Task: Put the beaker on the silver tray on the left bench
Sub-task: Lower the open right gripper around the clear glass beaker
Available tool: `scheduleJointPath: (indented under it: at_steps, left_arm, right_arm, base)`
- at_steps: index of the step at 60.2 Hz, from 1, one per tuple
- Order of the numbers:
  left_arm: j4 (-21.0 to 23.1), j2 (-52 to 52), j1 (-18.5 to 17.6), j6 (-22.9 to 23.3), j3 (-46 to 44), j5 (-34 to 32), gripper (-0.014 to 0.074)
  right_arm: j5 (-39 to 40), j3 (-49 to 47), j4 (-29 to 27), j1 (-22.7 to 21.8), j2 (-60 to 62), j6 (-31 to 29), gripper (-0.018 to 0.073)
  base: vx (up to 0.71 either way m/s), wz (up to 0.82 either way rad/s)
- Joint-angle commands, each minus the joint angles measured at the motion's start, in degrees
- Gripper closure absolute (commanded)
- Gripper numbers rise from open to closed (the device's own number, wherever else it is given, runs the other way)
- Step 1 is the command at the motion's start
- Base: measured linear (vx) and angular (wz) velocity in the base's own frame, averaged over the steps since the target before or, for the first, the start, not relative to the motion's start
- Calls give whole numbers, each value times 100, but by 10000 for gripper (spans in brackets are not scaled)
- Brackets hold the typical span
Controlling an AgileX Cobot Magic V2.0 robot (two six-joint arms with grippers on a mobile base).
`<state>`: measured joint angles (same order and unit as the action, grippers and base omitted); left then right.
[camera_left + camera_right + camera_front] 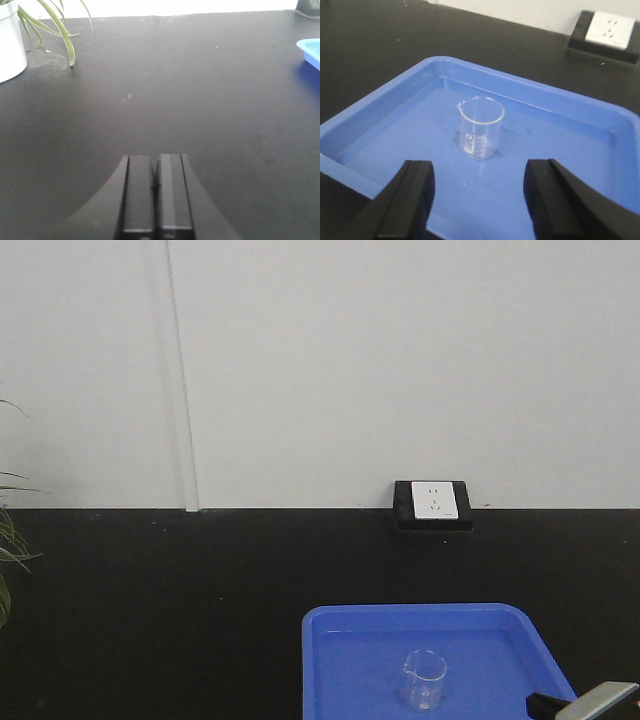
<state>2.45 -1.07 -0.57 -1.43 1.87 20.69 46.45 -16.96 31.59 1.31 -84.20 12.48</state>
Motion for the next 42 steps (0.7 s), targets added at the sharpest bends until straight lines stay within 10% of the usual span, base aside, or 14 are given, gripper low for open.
scheduleJointPath:
  at_steps: [1, 42]
  left_arm:
    - [43, -42, -31, 3, 120, -466, 595]
    - [43, -42, -31, 3, 120, -466, 595]
  right_arm:
    - [745, -367, 30, -16, -338, 32, 66]
    - [483, -2481, 391, 558, -2715, 63, -14]
  base:
    - [0, 0]
    - [0, 0]
